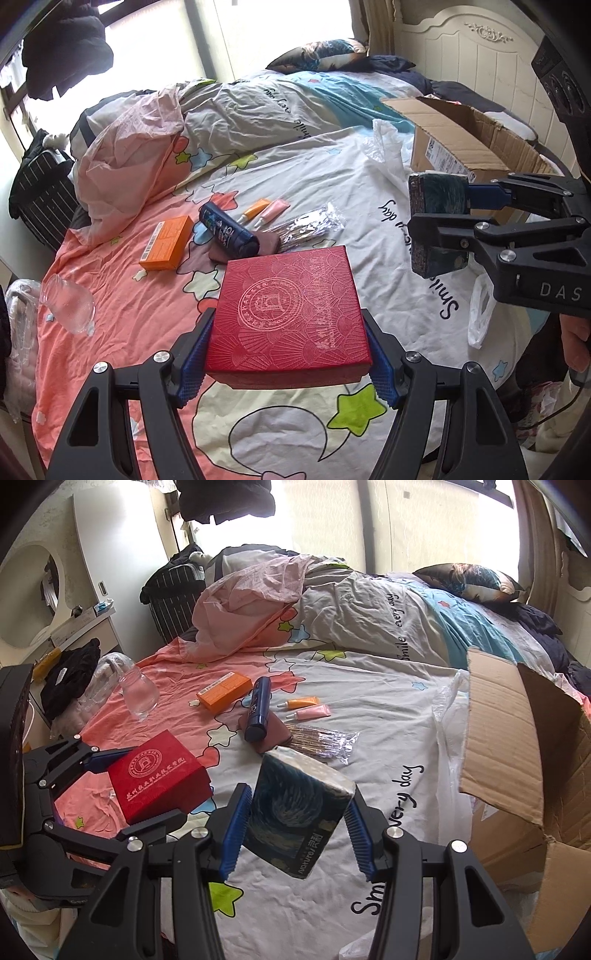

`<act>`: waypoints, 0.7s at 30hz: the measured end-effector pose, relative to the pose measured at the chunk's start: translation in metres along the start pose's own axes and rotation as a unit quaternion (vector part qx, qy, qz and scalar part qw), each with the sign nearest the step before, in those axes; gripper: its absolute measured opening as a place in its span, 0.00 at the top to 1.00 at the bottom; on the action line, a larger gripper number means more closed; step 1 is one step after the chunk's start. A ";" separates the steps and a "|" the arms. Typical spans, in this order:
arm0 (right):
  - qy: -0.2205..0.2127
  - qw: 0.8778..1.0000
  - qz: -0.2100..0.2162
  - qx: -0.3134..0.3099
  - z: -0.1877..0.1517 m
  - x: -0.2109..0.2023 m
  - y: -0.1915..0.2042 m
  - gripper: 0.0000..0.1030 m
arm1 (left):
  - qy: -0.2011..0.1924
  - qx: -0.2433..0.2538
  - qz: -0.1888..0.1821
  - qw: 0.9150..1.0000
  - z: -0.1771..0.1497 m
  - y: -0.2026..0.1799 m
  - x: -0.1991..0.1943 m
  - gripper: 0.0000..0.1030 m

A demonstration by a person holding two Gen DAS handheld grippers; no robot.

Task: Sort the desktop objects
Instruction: 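Carry the red box and tissue pack in both tools to the cardboard box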

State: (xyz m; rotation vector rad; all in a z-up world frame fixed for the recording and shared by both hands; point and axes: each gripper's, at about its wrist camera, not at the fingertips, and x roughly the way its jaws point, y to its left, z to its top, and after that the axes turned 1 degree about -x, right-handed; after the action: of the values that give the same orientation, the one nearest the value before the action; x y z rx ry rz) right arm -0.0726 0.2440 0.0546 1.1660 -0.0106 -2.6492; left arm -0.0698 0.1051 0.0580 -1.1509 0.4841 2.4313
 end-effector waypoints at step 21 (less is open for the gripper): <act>-0.035 0.998 -0.039 0.045 -0.008 -0.049 -0.064 0.54 | -0.014 0.027 -0.040 0.999 0.032 -0.057 0.002 0.28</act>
State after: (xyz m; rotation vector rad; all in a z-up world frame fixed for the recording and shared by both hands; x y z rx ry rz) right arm -0.0495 0.3182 0.0778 1.1205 -0.1005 -2.7840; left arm -0.0634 0.1694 0.0675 -1.0909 0.4824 2.3489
